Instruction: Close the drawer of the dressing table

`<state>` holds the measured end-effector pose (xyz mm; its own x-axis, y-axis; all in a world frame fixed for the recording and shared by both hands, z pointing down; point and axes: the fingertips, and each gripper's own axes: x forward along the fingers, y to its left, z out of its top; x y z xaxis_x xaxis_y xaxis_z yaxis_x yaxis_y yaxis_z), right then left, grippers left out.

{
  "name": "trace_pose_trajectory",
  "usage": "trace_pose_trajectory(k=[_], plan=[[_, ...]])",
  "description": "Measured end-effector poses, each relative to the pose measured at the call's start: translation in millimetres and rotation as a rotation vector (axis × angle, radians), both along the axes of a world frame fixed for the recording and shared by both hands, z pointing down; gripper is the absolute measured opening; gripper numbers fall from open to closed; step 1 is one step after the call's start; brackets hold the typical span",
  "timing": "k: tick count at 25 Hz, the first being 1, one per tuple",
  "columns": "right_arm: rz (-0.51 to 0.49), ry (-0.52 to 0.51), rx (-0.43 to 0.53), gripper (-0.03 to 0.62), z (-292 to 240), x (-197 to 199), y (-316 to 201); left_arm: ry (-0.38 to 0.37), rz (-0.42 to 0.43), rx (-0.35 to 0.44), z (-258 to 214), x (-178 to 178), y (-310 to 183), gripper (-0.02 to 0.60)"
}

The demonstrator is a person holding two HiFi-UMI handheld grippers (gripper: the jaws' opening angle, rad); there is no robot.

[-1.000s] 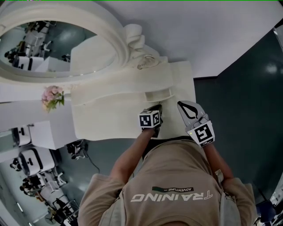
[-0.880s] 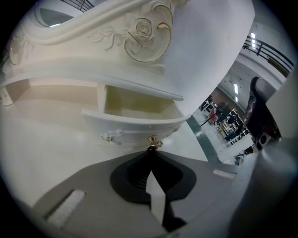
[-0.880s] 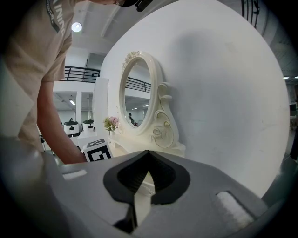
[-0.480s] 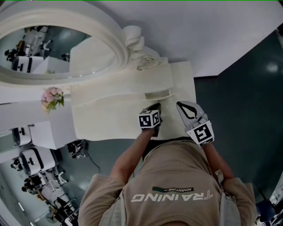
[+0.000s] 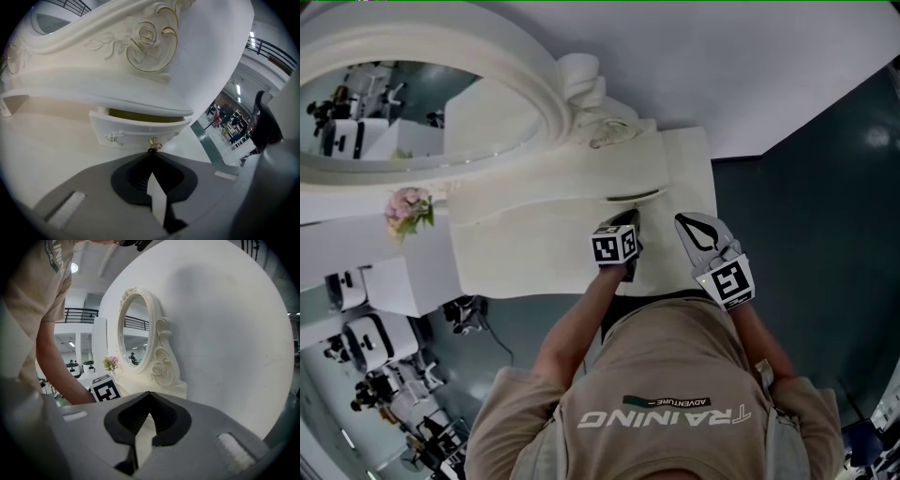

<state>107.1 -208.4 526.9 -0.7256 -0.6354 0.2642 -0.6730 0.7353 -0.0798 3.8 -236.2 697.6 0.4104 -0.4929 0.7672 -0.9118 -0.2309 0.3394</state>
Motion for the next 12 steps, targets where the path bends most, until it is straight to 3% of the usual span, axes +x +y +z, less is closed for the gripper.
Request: trace_pose_trajectory(k=[12], plan=[[0.036,-0.015,-0.024,0.002,2,0,-7,-0.006,-0.002,0.020,-9,-9,-29,0.018]])
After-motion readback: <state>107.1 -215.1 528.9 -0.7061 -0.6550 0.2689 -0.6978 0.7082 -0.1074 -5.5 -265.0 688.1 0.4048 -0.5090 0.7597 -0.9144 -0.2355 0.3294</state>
